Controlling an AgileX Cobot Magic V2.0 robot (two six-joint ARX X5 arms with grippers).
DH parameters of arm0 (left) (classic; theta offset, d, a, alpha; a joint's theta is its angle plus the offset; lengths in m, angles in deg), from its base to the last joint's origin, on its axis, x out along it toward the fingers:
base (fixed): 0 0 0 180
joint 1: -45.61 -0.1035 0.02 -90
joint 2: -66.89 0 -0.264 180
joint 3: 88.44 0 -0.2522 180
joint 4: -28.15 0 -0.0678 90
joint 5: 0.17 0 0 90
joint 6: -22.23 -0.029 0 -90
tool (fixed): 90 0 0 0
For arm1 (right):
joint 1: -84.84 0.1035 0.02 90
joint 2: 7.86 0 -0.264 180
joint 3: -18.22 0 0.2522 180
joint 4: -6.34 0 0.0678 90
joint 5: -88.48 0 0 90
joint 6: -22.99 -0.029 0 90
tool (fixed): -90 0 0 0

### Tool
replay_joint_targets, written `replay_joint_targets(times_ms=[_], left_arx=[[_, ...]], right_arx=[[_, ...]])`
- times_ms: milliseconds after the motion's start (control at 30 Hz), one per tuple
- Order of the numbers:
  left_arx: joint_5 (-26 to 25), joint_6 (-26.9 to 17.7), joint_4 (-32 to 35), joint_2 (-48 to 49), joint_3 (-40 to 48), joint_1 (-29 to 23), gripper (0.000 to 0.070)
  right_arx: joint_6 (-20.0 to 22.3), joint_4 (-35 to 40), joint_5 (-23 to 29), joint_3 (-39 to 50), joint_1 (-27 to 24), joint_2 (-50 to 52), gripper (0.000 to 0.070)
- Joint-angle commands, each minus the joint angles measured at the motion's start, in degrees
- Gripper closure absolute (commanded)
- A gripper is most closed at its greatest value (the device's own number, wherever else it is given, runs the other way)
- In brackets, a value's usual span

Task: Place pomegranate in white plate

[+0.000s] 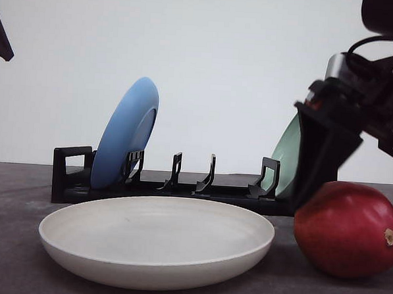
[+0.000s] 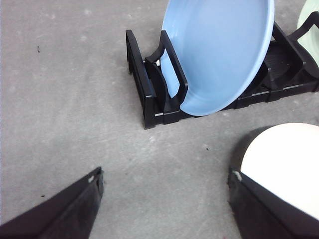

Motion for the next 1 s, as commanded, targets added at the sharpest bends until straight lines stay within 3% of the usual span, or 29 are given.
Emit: replay_joint_targets(times_ms=[0,167,300,600,767,967], left_arx=[[-0.3,-1.2,0.3,-0.3,-0.2,0.1,0.0227],[-0.3,-1.2,0.3,-0.3,-0.2,0.1,0.0228],[-0.3,-1.2,0.3,-0.3,-0.2,0.1,0.0228],[-0.3,-1.0,0.3,-0.3,-0.2,0.1,0.0228],[-0.3,-1.0,0.3,-0.3,-0.2,0.1,0.0228],[-0.3,-1.0,0.3,-0.3,-0.2,0.1,0.0228]], right_arx=[[-0.8,0.1,0.4,-1.0,0.8,-0.7,0.0177],[-0.9,-1.7,0.6,-1.4,0.8,-0.7,0.0198],[0.0,-8.2,0.6,-4.3,0.8,-0.7,0.0198],[10.3,-24.4,2.1,-18.7,3.5,-4.3,0.0197],[13.4,-23.6,3.2,-25.1,8.2,-10.8,0.0197],[15.1,-16.3,3.4,-29.2,13.3,-19.4,0.0197]])
